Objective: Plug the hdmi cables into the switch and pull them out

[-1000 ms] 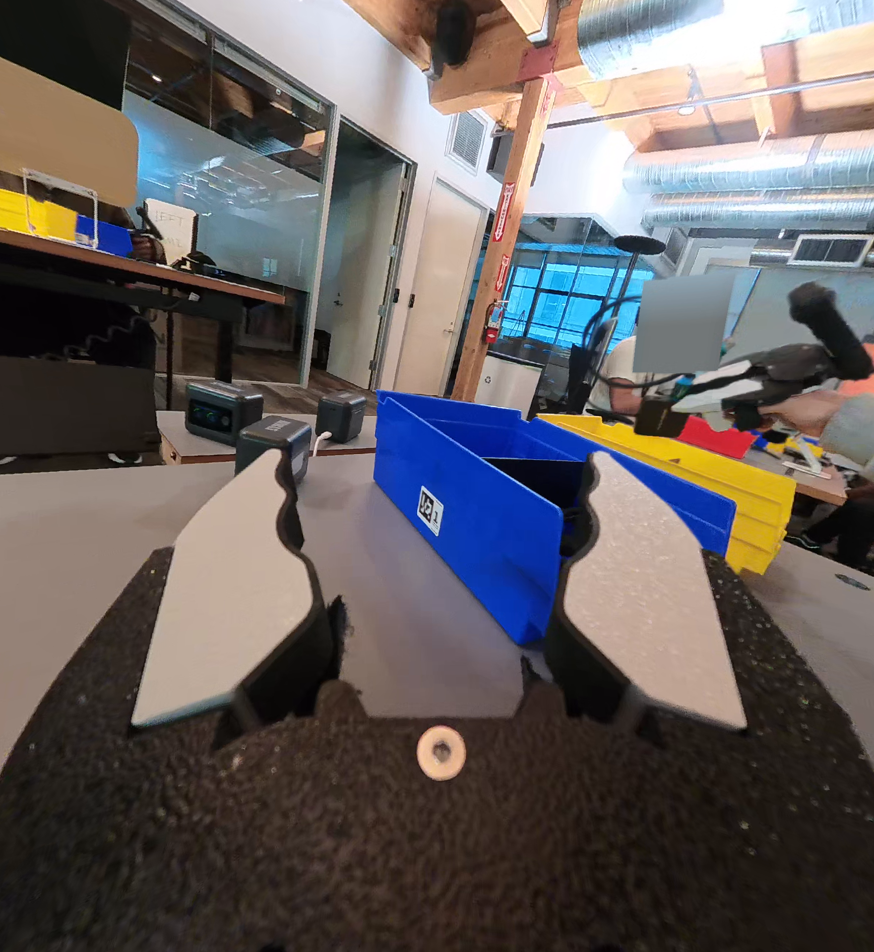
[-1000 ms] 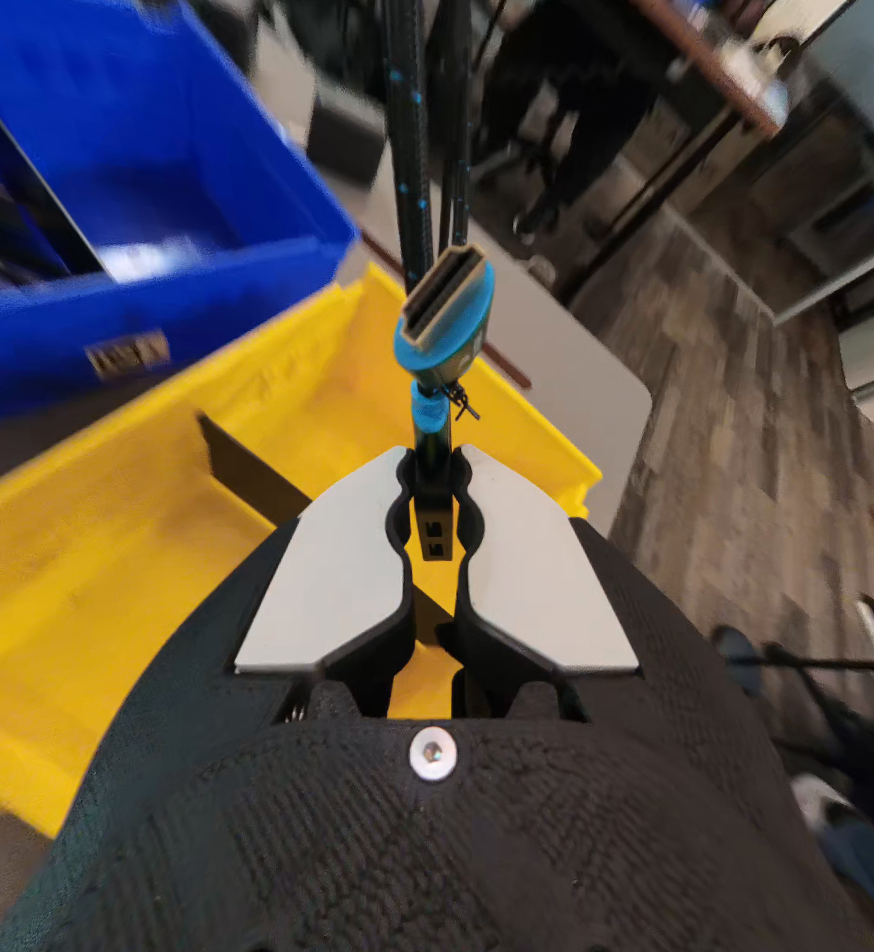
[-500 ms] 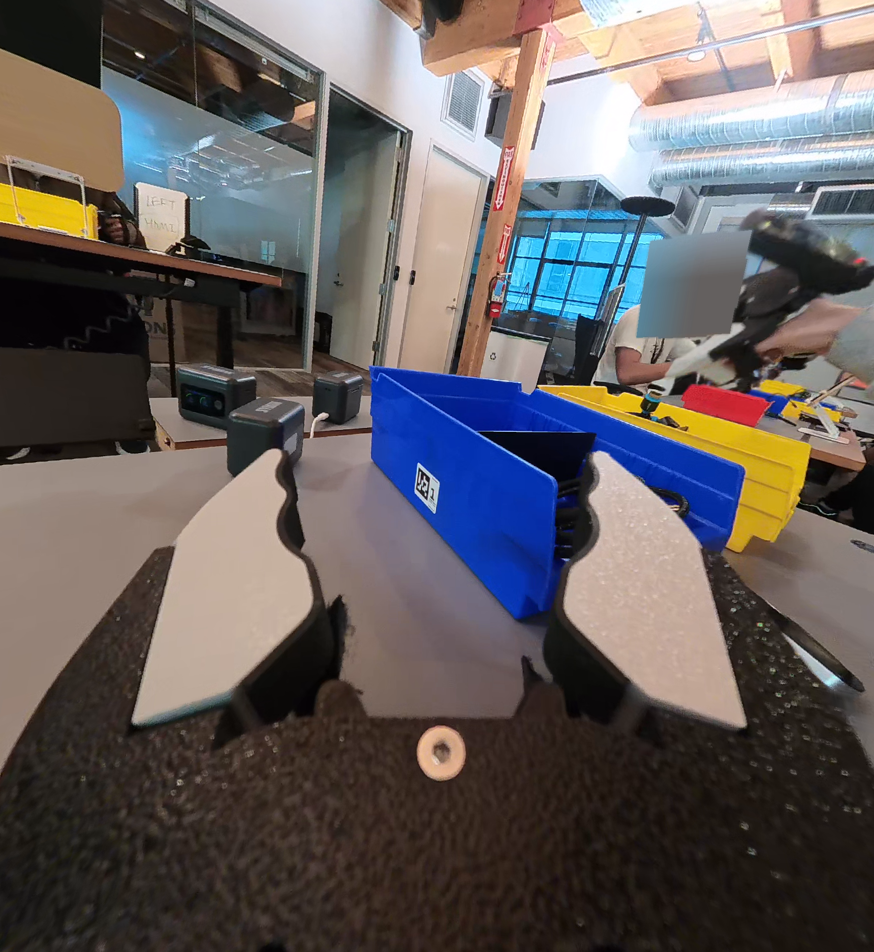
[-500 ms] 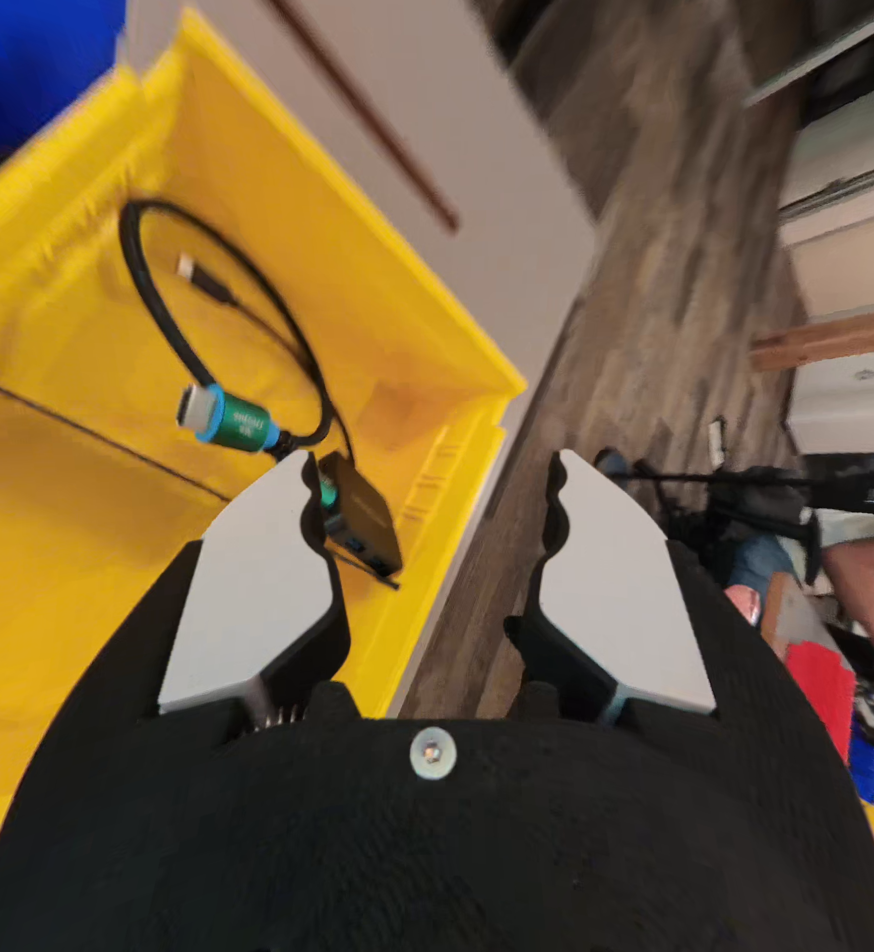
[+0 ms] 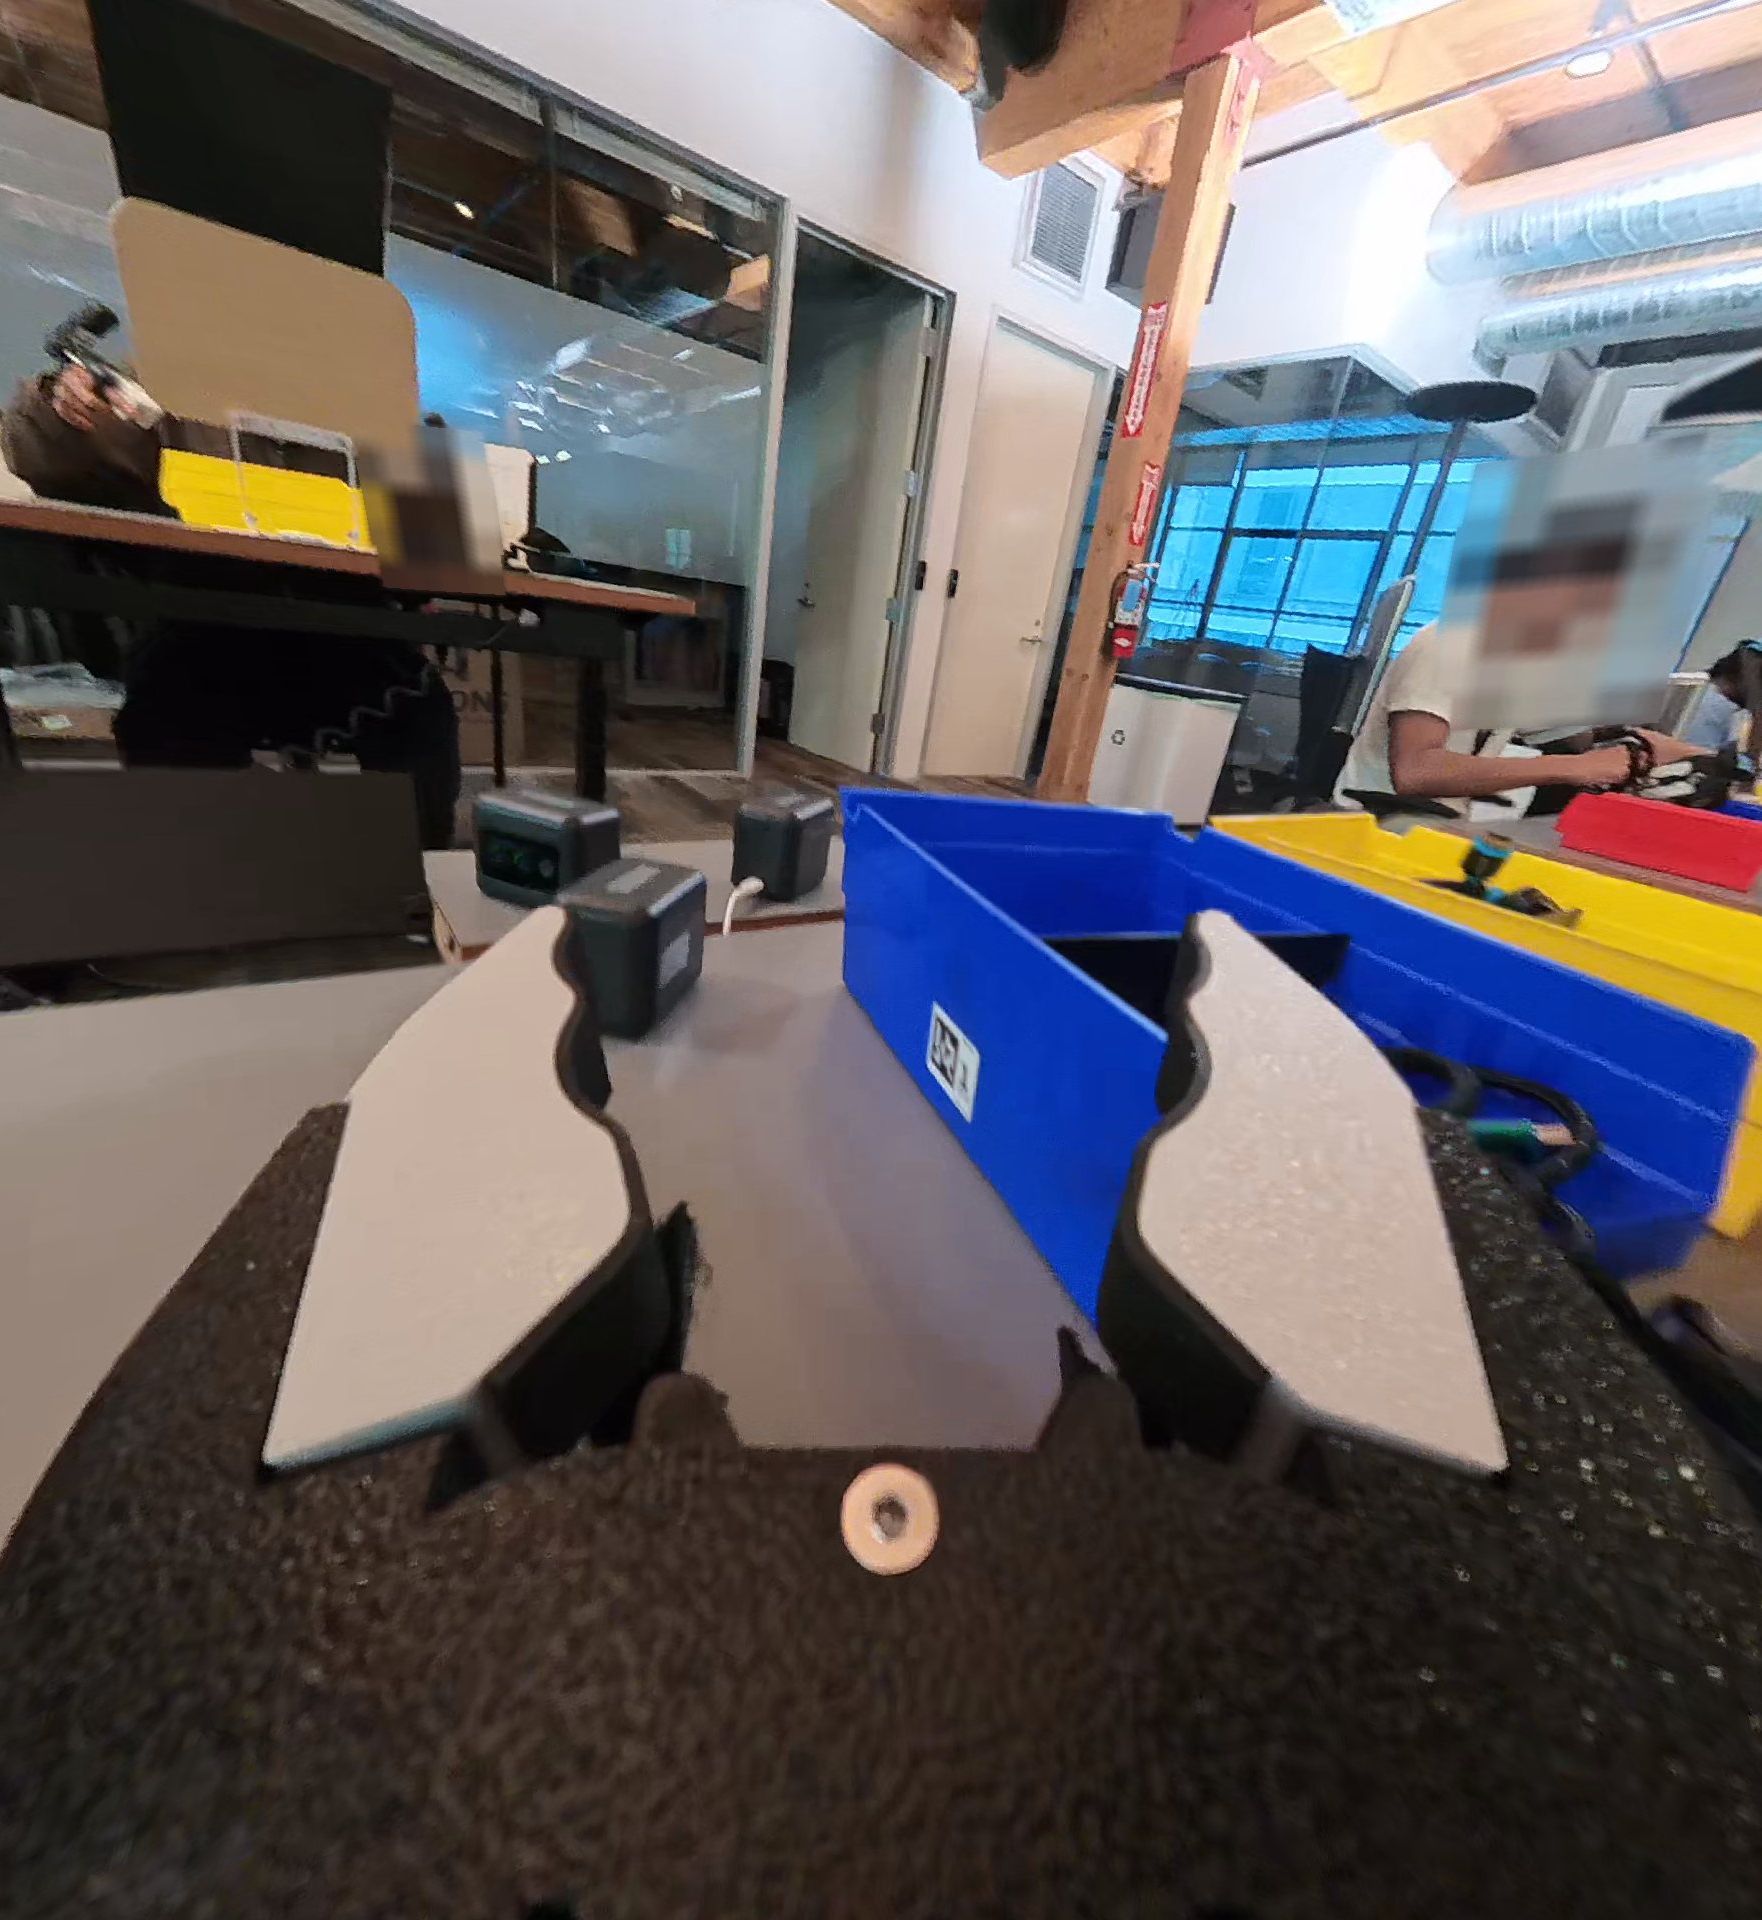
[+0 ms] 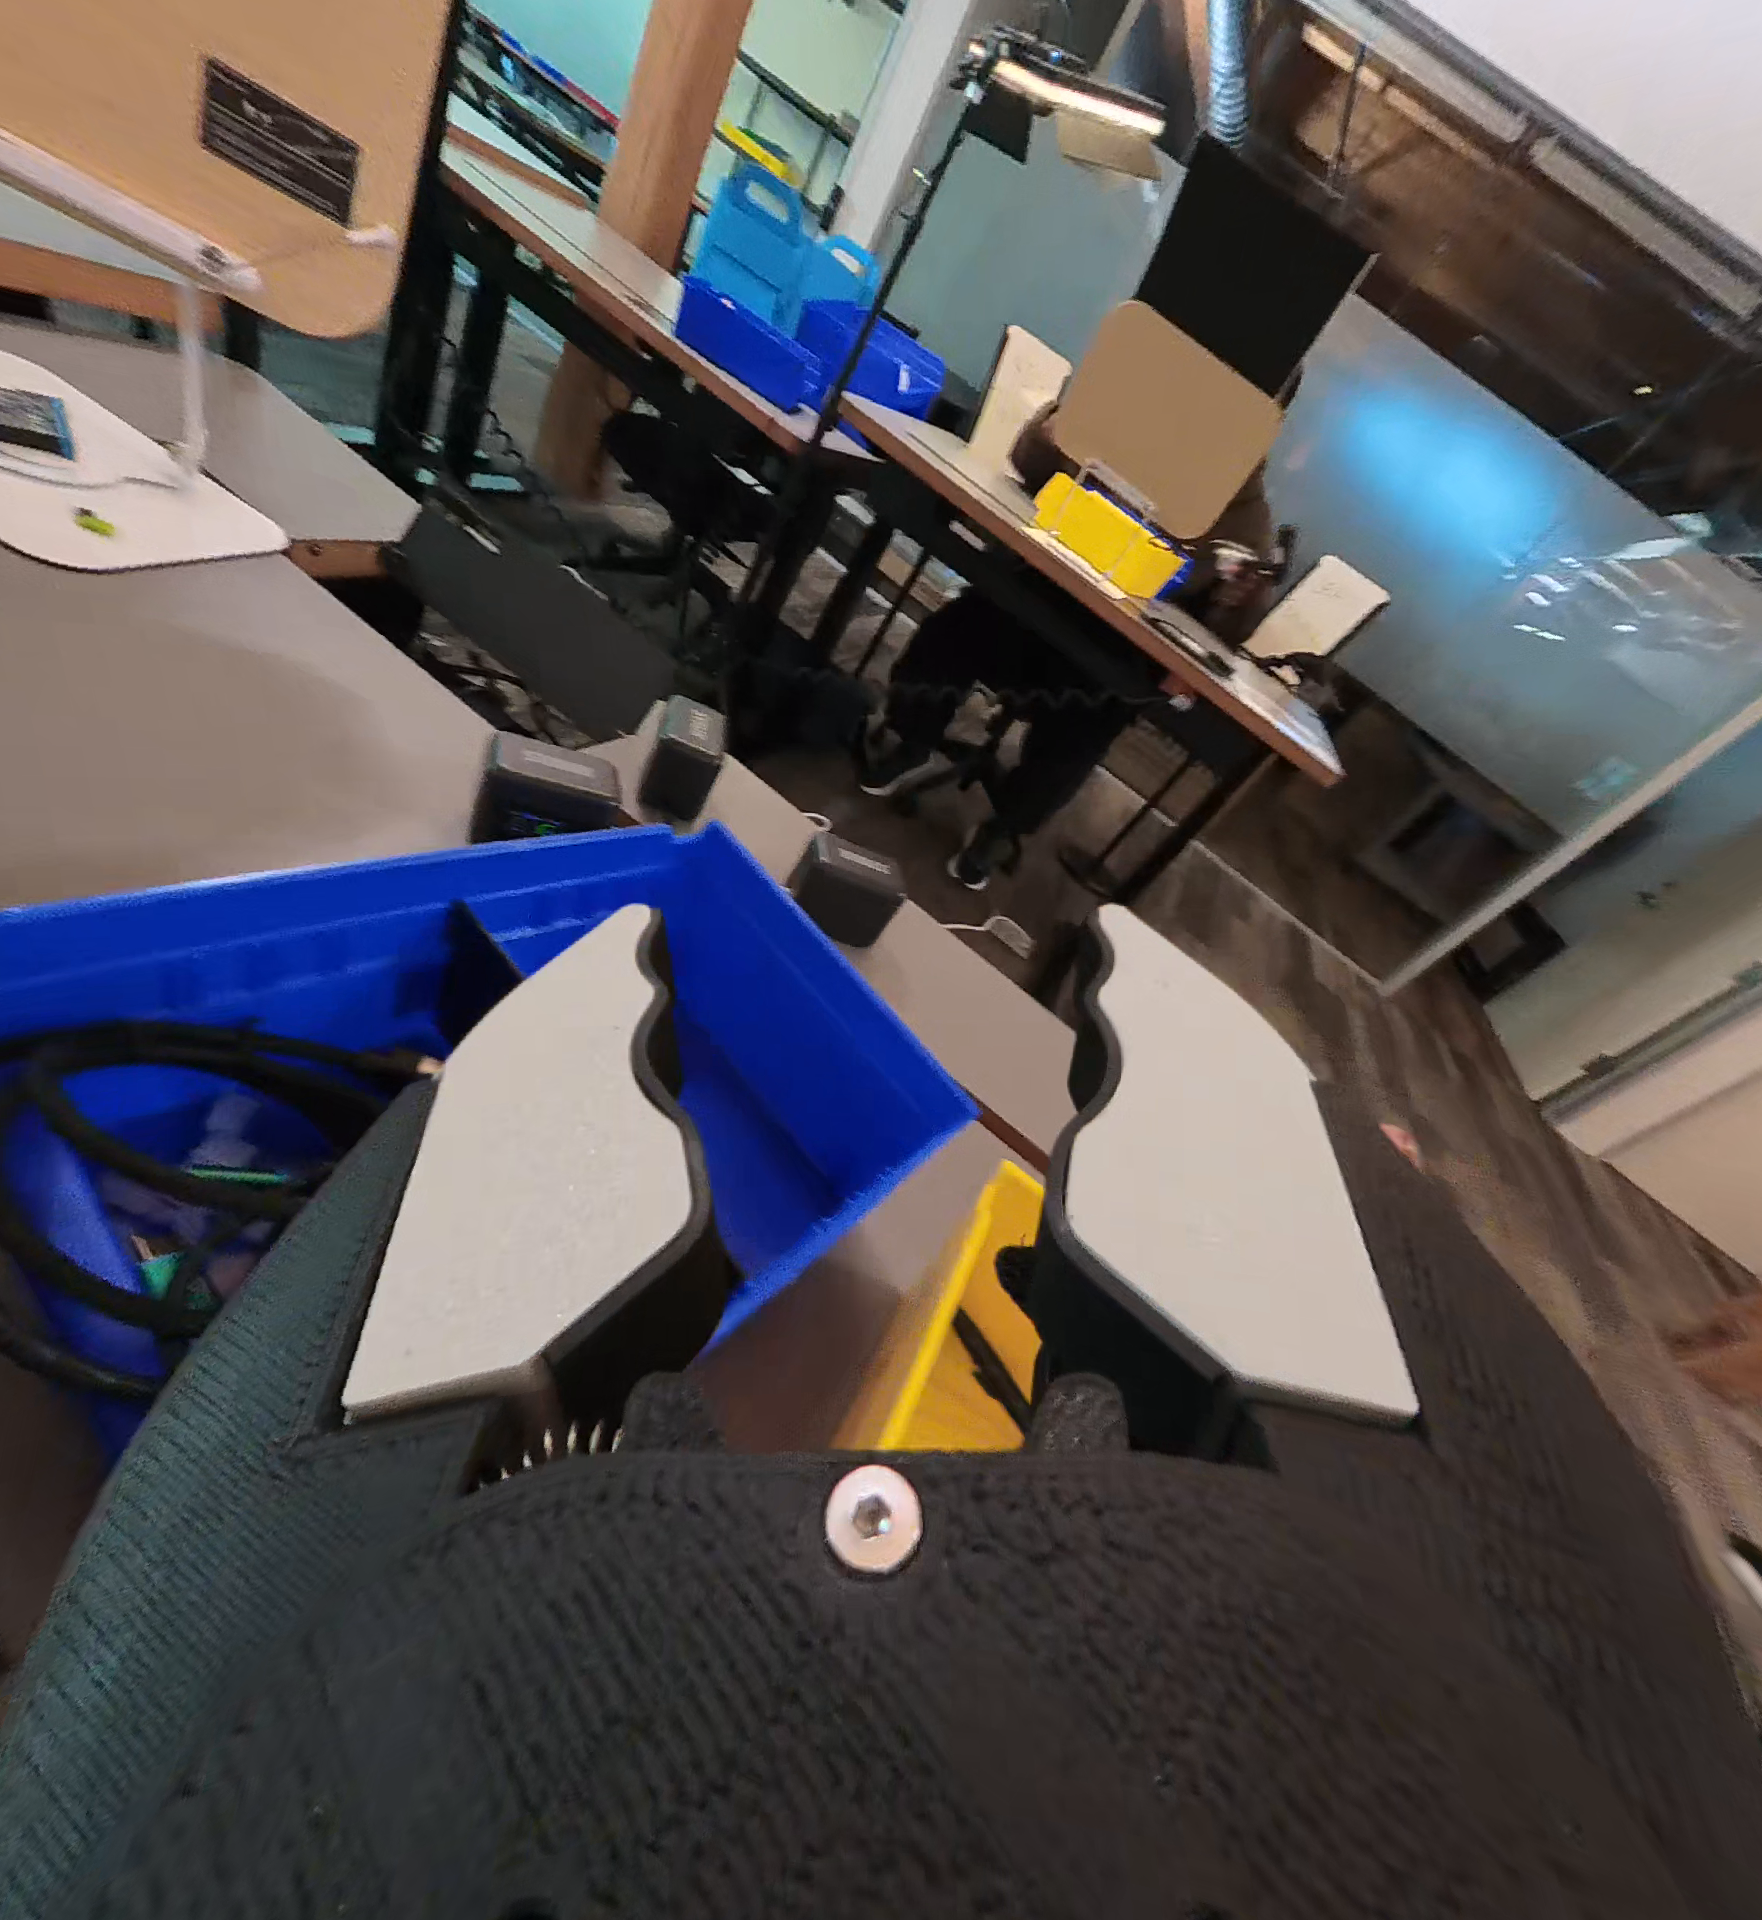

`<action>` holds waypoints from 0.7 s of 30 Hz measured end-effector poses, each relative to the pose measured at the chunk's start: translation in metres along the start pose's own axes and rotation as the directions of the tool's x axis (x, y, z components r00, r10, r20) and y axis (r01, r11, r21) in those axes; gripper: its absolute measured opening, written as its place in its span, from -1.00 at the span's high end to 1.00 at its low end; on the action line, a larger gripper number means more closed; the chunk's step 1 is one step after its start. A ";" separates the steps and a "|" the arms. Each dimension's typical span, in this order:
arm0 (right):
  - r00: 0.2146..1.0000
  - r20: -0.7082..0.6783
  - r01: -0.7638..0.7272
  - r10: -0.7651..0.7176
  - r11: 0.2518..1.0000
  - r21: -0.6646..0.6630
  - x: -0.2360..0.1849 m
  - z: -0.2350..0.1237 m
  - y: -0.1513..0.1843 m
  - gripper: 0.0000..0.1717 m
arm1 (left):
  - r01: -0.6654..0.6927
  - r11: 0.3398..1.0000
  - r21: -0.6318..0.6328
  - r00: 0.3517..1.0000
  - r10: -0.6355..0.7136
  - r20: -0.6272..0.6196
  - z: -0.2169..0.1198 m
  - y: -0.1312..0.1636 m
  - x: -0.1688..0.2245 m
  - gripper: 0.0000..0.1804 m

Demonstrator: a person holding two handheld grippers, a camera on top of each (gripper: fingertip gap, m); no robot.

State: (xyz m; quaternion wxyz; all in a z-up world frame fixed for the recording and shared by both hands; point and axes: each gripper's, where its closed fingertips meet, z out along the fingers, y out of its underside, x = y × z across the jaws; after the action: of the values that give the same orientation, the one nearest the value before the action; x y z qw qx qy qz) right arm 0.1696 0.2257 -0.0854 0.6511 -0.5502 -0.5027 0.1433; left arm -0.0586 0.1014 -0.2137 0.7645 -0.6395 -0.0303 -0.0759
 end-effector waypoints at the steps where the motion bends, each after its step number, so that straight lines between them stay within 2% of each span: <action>1: 1.000 0.019 -0.010 0.010 1.000 -0.006 -0.003 0.006 0.000 0.15 | 0.003 1.000 0.020 1.000 -0.003 0.016 0.011 -0.003 -0.001 -0.15; 5: 0.997 0.073 -0.030 0.032 0.999 -0.033 -0.012 0.026 0.006 0.17 | 0.123 0.988 0.095 0.992 -0.121 -0.020 0.056 -0.003 -0.001 -0.19; 8: 0.992 0.127 0.001 0.011 0.996 -0.094 -0.021 0.037 0.022 0.18 | 0.154 0.980 0.129 0.988 -0.154 -0.012 0.077 0.008 -0.009 -0.21; 10: 0.983 0.181 0.017 0.006 0.992 -0.128 -0.029 0.042 0.034 0.19 | 0.144 0.979 0.144 0.989 -0.139 -0.044 0.077 0.007 -0.006 -0.20; 13: 0.977 0.209 0.000 0.033 0.988 -0.157 -0.029 0.050 0.048 0.20 | 0.033 0.990 0.137 0.998 -0.025 -0.059 0.062 0.006 -0.006 -0.15; 15: 0.971 0.233 -0.022 0.061 0.986 -0.165 -0.031 0.055 0.053 0.21 | 0.064 0.985 0.161 0.997 -0.058 -0.044 0.054 0.002 -0.013 -0.12; 21: 0.950 0.303 -0.008 0.074 0.977 -0.213 -0.049 0.067 0.064 0.21 | 0.097 0.987 0.131 0.994 -0.089 -0.064 0.053 0.007 -0.011 -0.13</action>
State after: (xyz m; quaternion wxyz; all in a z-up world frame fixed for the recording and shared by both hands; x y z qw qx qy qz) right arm 0.1164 0.2499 -0.1725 0.4996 -0.5968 -0.5992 0.1874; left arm -0.0660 0.1557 -0.2128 0.8017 -0.5822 -0.0431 -0.1280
